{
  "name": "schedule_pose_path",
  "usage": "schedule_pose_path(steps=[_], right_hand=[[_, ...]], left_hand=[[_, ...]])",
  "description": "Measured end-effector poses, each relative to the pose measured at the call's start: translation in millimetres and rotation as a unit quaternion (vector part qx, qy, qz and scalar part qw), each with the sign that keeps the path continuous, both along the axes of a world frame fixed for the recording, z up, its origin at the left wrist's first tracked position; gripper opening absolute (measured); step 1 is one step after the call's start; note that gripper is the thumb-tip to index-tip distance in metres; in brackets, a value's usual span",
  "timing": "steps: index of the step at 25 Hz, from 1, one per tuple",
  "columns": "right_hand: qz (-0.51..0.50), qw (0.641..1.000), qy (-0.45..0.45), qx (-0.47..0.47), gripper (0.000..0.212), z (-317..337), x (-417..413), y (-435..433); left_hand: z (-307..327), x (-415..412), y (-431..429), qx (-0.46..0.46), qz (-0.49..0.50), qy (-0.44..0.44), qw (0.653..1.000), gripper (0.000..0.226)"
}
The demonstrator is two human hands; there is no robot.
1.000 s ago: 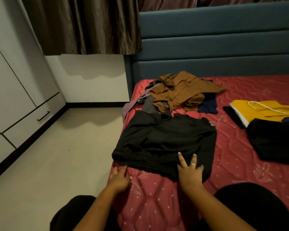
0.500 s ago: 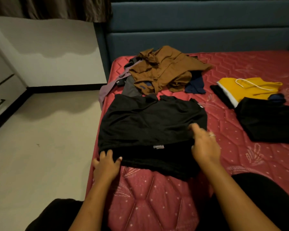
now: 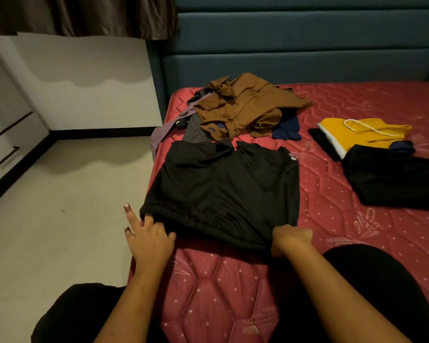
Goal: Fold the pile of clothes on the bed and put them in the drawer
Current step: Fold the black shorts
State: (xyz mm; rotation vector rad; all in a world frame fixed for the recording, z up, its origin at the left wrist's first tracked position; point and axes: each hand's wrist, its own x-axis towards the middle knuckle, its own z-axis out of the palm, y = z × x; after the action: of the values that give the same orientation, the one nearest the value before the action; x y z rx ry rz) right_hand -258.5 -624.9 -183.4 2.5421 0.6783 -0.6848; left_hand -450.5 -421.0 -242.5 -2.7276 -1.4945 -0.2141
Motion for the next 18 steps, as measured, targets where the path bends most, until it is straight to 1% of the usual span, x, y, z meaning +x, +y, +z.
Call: schedule_pose_path(steps=[2,3,4,5,6,7,9,11,12,13,15,16,18], right_hand=[[0.009,0.998,0.010,0.058,0.044,-5,-10,4],[0.014,0.995,0.005,0.095,0.047,-9,-13,5],[0.019,0.992,-0.007,0.125,0.049,-11,-15,5],[0.021,0.990,-0.015,0.136,0.052,-12,-14,3],[0.020,0.992,-0.009,0.122,0.055,-11,-13,1],[0.018,0.995,0.006,0.096,0.059,-9,-13,-1],[0.022,0.998,0.035,0.047,0.071,-6,-17,-5],[0.046,0.997,0.056,0.026,0.084,-1,-24,-5],[0.056,0.996,0.069,0.022,0.090,0,-28,-3],[0.069,0.994,0.083,0.015,0.093,0,-32,-2],[0.098,0.990,0.102,-0.011,0.093,-3,-40,1],[0.111,0.988,0.107,-0.024,0.090,-3,-43,2],[0.134,0.984,0.106,-0.044,0.078,-3,-44,3]], left_hand=[[2,-14,11,0.062,0.019,-0.041,0.997,0.055],[2,-22,16,0.078,0.026,-0.028,0.996,0.053],[3,-28,18,0.067,0.022,0.017,0.997,0.046],[1,-32,16,0.023,0.020,0.065,0.997,0.039],[-5,-36,13,-0.040,0.027,0.084,0.995,0.037],[-10,-39,11,-0.103,0.037,0.071,0.991,0.039],[-13,-44,14,-0.191,0.056,-0.026,0.980,0.048],[-14,-49,23,-0.245,0.076,-0.086,0.963,0.055],[-15,-50,29,-0.279,0.098,-0.105,0.950,0.055],[-15,-50,32,-0.320,0.133,-0.135,0.928,0.057],[-20,-52,36,-0.400,0.212,-0.231,0.861,0.064],[-22,-51,37,-0.430,0.226,-0.280,0.828,0.065],[-23,-49,39,-0.471,0.202,-0.370,0.775,0.065]])
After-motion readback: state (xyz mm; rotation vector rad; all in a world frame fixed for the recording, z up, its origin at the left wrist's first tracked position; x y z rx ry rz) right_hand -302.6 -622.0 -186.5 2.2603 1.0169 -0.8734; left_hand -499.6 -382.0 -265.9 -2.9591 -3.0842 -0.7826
